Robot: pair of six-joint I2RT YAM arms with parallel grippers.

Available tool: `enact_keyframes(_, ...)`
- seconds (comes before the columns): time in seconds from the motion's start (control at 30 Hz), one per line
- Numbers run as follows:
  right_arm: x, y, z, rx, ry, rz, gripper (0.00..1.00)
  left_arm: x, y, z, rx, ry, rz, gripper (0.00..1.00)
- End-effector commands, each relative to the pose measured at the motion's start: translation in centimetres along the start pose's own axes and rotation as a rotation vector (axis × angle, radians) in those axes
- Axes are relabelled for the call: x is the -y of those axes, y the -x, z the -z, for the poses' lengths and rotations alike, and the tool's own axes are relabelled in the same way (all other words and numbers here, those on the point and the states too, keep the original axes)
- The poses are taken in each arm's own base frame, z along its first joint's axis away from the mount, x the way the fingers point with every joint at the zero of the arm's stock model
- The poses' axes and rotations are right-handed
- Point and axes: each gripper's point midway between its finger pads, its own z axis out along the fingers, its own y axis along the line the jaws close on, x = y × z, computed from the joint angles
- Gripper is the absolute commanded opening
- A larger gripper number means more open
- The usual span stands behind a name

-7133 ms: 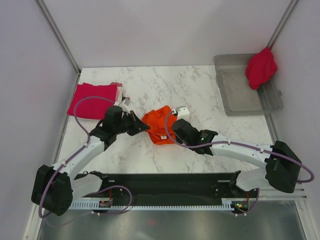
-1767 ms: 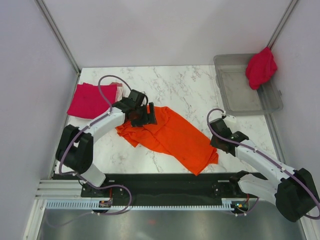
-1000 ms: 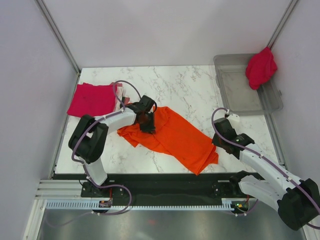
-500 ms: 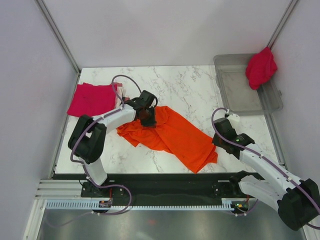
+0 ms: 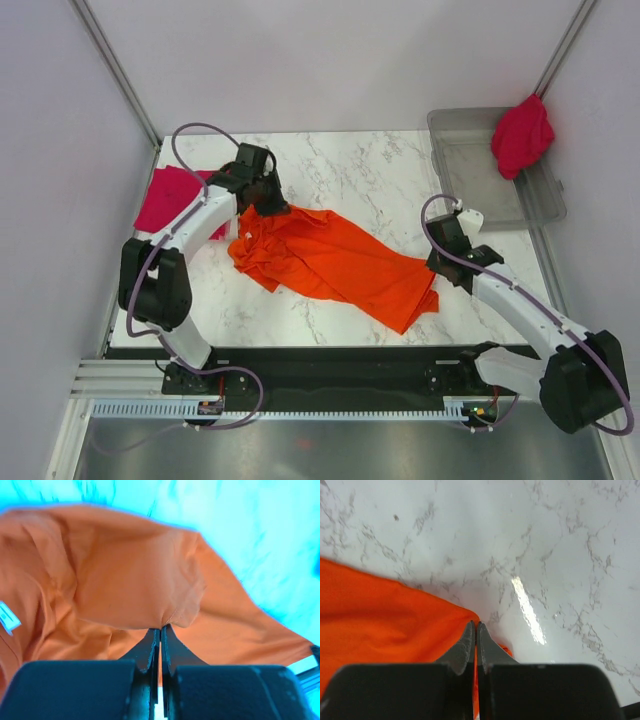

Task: Fold and stack the t-shirts
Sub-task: Flatten the tshirt out

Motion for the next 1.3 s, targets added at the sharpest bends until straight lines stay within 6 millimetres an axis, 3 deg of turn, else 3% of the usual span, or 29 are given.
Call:
enact_keyframes(0.0,-2.4,6.3,0.4,0.123,0.039,-0.068,0.00,3.2,5.0,4.3,0.123,-0.121,0.005,0.02)
enact_keyframes(0.03,-2.7,6.8,-0.4,0.113,0.031,-0.061,0.00,3.8,6.6,5.0,0.154,-0.136,0.010,0.02)
enact_keyframes(0.07,-3.5,9.0,-0.2,0.134,0.053,-0.091,0.00,3.6,7.7,5.2,0.171,-0.139,0.027,0.02)
enact_keyframes(0.13,-4.2,10.1,-1.4,0.122,0.041,-0.089,0.00,4.1,10.3,6.3,0.222,-0.160,0.049,0.02)
enact_keyframes(0.17,-5.0,12.3,-1.2,0.152,0.054,-0.113,0.00,3.4,11.2,5.6,0.221,-0.154,0.072,0.02)
enact_keyframes(0.23,-5.8,13.3,-2.7,0.139,0.038,-0.110,0.00,3.6,13.7,6.2,0.264,-0.168,0.100,0.02)
enact_keyframes(0.27,-6.4,15.4,-2.6,0.168,0.048,-0.132,0.00,2.6,14.4,4.9,0.258,-0.146,0.119,0.02)
enact_keyframes(0.33,-7.3,15.9,-4.5,0.149,0.028,-0.127,0.00,2.9,16.7,4.8,0.293,-0.155,0.129,0.02)
enact_keyframes(0.37,-8.0,17.8,-4.5,0.176,0.039,-0.146,0.00,2.0,17.3,3.2,0.284,-0.137,0.147,0.02)
enact_keyframes(0.43,-8.5,18.3,-6.9,0.155,0.014,-0.144,0.00,2.3,19.5,2.9,0.322,-0.150,0.162,0.02)
enact_keyframes(0.47,-9.1,20.3,-7.0,0.186,0.025,-0.169,0.00,2.1,20.4,2.6,0.332,-0.150,0.176,0.02)
enact_keyframes(0.5,-9.4,20.0,-9.0,0.165,0.003,-0.162,0.00,1.4,20.9,0.8,0.323,-0.142,0.204,0.02)
enact_keyframes(0.53,-9.8,20.5,-9.6,0.168,0.005,-0.167,0.00,1.8,22.6,1.3,0.363,-0.161,0.208,0.02)
enact_keyframes(0.57,-10.5,22.8,-9.5,0.210,0.017,-0.184,0.00,1.1,23.6,1.1,0.379,-0.166,0.225,0.02)
enact_keyframes(0.6,-10.7,22.7,-11.3,0.196,-0.003,-0.174,0.00,1.3,25.0,0.8,0.404,-0.197,0.243,0.02)
enact_keyframes(0.63,-10.9,23.4,-11.7,0.207,-0.002,-0.174,0.00,1.3,25.7,0.8,0.411,-0.219,0.249,0.02)
enact_keyframes(0.67,-11.8,25.5,-11.2,0.239,0.031,-0.186,0.00,1.3,26.2,1.1,0.404,-0.256,0.256,0.02)
enact_keyframes(0.73,-12.6,26.1,-11.9,0.234,0.058,-0.149,0.00,2.0,27.2,2.5,0.434,-0.297,0.241,0.02)
enact_keyframes(0.87,-14.0,27.9,-9.7,0.255,0.146,-0.129,0.00,3.7,26.7,6.6,0.453,-0.348,0.195,0.02)
enact_keyframes(0.93,-14.8,28.4,-7.3,0.258,0.231,-0.113,0.00,4.0,25.4,7.6,0.434,-0.360,0.187,0.02)
enact_keyframes(0.97,-14.9,27.8,-6.7,0.243,0.252,-0.101,0.00,5.1,25.1,10.8,0.464,-0.392,0.164,0.02)
enact_keyframes(1.0,-15.4,28.2,-4.4,0.252,0.318,-0.095,0.00,5.3,24.6,11.9,0.473,-0.395,0.150,0.02)
enact_keyframes(1.03,-15.5,28.2,-3.4,0.253,0.350,-0.088,0.00,5.1,23.7,12.5,0.467,-0.388,0.150,0.02)
enact_keyframes(1.07,-15.5,27.7,-2.6,0.247,0.371,-0.064,0.00,5.9,23.2,15.7,0.507,-0.402,0.128,0.02)
enact_keyframes(1.1,-15.7,28.4,0.1,0.276,0.430,-0.050,0.00,5.9,22.7,17.1,0.524,-0.396,0.109,0.02)
enact_keyframes(1.17,-16.5,28.4,3.2,0.284,0.532,-0.014,0.00,6.3,22.4,20.4,0.575,-0.385,0.091,0.02)
enact_keyframes(1.2,-16.3,29.4,6.2,0.330,0.575,-0.017,0.00,7.2,22.0,24.3,0.628,-0.400,0.057,0.02)
enact_keyframes(1.27,-16.4,30.4,10.1,0.379,0.645,-0.006,0.00,7.9,21.6,28.0,0.686,-0.403,0.030,0.02)
